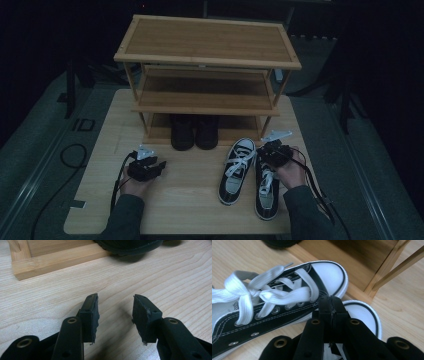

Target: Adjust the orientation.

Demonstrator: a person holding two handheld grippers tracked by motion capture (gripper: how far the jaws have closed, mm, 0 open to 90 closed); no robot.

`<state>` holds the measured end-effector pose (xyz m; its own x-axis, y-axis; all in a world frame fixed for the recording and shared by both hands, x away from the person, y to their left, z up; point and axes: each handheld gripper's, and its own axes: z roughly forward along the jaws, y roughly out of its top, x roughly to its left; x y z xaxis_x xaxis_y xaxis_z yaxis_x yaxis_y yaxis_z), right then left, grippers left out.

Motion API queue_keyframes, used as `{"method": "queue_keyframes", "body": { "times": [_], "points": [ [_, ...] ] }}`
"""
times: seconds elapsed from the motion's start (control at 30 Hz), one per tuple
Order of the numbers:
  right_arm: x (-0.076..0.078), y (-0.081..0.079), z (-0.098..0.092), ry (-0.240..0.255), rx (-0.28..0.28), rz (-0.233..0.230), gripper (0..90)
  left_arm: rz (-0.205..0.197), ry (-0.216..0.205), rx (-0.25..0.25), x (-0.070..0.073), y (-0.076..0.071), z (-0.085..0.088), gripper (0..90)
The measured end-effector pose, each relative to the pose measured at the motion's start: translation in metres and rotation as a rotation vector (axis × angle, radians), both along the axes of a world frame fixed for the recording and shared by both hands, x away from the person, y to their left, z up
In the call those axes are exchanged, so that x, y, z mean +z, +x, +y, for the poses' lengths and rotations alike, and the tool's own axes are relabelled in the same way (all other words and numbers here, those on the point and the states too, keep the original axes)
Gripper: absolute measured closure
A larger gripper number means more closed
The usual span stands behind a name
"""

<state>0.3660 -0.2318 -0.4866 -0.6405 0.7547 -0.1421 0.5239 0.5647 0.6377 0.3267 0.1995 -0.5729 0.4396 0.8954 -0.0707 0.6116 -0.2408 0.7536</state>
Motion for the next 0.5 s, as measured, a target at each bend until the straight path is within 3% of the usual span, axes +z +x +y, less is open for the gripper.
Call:
{"method": "queue_keyframes", "body": {
  "times": [0.2,0.5],
  "points": [
    [0.000,0.008,-0.003,0.045,-0.017,0.009,89.3,0.000,-0.003,0.000,0.000,0.000,0.000,56.3],
    [0.006,0.017,0.012,0.039,-0.002,-0.007,89.3,-0.002,-0.003,0.001,0.000,0.000,0.000,56.2]
  ]
}}
